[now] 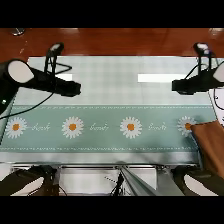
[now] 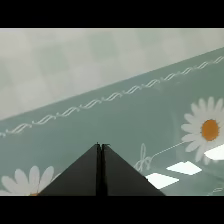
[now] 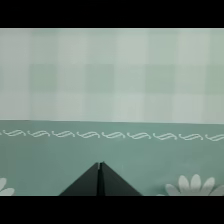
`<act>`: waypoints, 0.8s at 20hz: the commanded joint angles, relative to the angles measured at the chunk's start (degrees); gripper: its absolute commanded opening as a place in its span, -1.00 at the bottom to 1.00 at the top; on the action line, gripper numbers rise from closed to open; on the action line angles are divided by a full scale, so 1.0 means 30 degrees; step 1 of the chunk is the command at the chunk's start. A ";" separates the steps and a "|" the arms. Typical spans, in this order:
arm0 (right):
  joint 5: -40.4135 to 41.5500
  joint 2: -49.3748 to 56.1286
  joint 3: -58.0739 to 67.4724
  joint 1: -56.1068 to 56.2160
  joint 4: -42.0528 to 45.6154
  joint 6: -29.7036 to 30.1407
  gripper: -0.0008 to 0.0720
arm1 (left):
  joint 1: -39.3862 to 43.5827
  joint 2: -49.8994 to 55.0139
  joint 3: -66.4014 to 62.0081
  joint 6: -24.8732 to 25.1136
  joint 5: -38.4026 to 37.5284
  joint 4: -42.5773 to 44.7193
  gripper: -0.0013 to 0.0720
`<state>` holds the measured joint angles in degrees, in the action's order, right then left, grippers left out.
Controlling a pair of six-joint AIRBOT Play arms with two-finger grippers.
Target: Fold the shirts.
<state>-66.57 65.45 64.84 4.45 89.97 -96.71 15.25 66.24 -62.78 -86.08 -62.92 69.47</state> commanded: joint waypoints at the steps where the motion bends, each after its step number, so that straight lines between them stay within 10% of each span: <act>1: 0.0415 0.1224 -0.0423 0.0583 0.1632 -0.0780 -0.93 | -0.0277 0.0066 0.1566 -0.0685 0.0270 0.1282 -0.87; 16: -0.0102 0.1202 -0.0423 0.0576 0.1676 -0.0765 -0.93 | -0.0270 0.0080 0.1362 -0.0619 0.0466 0.1209 -0.87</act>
<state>-66.81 69.01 63.59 6.15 94.98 -98.96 14.48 66.46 -58.70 -87.90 -61.54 73.08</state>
